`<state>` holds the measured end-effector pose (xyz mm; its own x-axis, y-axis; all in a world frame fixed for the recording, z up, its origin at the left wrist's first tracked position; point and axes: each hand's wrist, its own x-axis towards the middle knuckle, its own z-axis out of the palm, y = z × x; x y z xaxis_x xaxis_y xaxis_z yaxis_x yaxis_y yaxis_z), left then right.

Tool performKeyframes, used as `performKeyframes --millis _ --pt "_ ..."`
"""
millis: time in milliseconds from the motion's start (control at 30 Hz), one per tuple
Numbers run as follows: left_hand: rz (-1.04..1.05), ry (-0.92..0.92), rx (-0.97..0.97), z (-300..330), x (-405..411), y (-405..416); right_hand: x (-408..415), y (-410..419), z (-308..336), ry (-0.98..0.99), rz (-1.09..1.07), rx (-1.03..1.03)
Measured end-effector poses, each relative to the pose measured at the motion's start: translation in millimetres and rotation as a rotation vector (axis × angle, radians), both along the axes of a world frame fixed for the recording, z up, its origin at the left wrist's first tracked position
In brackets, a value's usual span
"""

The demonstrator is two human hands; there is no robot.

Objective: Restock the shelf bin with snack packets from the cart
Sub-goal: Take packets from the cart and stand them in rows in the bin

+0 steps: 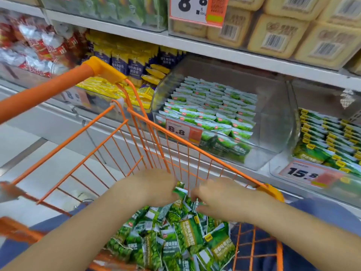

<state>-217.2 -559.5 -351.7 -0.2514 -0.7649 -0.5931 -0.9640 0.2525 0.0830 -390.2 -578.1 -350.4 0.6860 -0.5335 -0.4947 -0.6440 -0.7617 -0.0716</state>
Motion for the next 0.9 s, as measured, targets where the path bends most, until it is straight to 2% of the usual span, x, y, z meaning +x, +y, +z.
performKeyframes --millis 100,200,467,567,667,800,833,900 --pt "0.060 -0.090 0.117 -21.9 14.8 -2.9 16.5 5.5 -45.4 0.264 0.146 0.065" --pt "0.098 -0.074 0.100 -27.5 20.4 -9.3 21.4 12.6 -71.2 0.417 0.281 0.052" --pt "0.093 -0.018 0.086 -31.2 16.0 -10.6 15.9 5.4 -61.7 0.675 0.284 0.095" --pt "0.094 -0.026 0.090 -32.3 16.9 -10.2 16.1 6.2 -65.2 0.688 0.304 0.104" --pt "0.091 -0.022 0.082 -32.5 18.5 -10.4 16.4 6.0 -72.8 0.623 0.316 0.092" --pt "0.077 -0.022 0.074 -35.1 19.5 -11.3 14.8 8.7 -76.8 0.658 0.401 0.100" --pt "0.081 -0.013 0.070 -35.1 20.5 -11.2 14.3 6.8 -75.0 0.634 0.378 0.121" --pt "0.099 0.053 0.031 -33.5 24.6 -11.3 15.2 -2.7 -63.6 0.441 0.228 0.209"
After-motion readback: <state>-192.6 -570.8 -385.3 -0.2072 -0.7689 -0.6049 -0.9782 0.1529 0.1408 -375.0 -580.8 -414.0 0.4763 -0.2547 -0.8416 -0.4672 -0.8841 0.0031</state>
